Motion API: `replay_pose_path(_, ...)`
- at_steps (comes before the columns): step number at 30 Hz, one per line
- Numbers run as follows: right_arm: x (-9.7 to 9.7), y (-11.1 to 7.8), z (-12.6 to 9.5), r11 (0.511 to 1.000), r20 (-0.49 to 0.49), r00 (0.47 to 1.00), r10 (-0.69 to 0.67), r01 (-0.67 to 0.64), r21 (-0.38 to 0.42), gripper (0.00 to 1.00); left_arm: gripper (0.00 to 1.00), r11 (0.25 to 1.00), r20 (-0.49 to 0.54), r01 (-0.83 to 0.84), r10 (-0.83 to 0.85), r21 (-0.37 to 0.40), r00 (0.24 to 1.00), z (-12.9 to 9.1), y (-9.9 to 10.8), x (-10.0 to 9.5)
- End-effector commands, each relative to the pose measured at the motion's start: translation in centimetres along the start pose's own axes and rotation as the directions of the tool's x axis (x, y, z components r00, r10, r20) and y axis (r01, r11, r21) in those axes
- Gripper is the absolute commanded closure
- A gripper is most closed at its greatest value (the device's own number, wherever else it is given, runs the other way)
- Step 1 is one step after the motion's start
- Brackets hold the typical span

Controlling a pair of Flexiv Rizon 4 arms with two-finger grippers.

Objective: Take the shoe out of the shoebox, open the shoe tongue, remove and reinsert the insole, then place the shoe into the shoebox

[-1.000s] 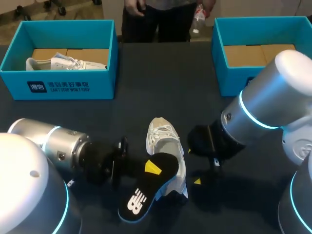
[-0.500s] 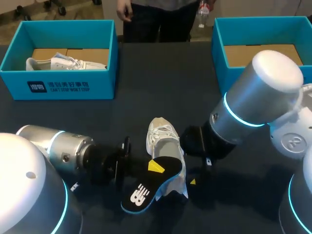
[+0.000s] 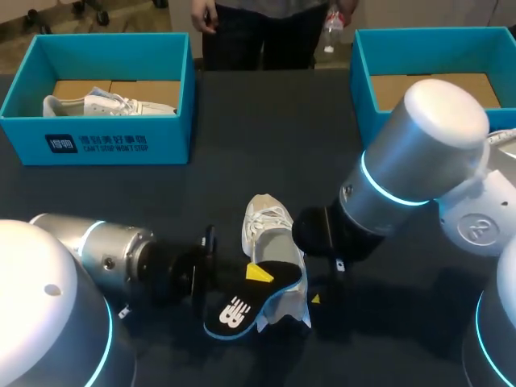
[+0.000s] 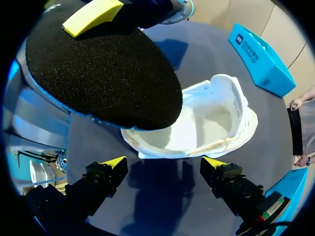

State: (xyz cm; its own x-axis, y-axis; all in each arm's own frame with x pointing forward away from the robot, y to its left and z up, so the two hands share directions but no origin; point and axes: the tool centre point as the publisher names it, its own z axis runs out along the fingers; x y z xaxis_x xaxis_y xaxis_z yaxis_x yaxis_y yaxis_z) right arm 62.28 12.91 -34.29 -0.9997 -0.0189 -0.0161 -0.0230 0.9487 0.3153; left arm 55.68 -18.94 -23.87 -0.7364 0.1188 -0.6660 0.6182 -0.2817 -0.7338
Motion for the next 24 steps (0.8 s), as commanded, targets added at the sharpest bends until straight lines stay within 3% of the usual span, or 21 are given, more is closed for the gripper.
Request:
replay_pose_path(1, 0.2, 0.1, 0.8, 1.000, -0.002, 1.000, 0.008, -0.008, 0.005, 0.00, 1.00, 1.000, 0.034, 0.029, -0.029, 0.006, 0.999, 0.4, 0.3, 0.5)
replay_pose_path(3, 0.2, 0.2, 0.8, 1.000, 0.000, 1.000, 0.020, -0.020, 0.009, 0.00, 1.00, 0.999, 0.050, 0.046, -0.046, 0.008, 0.998, 0.2, 0.6, 0.6)
replay_pose_path(6, 0.1, -0.2, 1.1, 0.999, -0.004, 0.999, 0.033, -0.033, 0.016, 0.00, 1.00, 0.996, 0.046, 0.034, -0.030, -0.082, 0.998, -0.3, 1.6, 1.1)
replay_pose_path(15, 0.1, -0.2, 1.1, 0.999, -0.003, 0.999, 0.036, -0.036, 0.016, 0.00, 1.00, 0.996, 0.045, 0.036, -0.033, -0.080, 0.998, -0.3, 1.6, 1.1)
replay_pose_path(24, -0.2, -0.4, 0.8, 0.999, -0.006, 0.999, 0.033, -0.033, 0.037, 0.00, 1.00, 0.992, 0.116, 0.096, -0.086, -0.087, 0.990, -0.6, 2.7, 1.4)
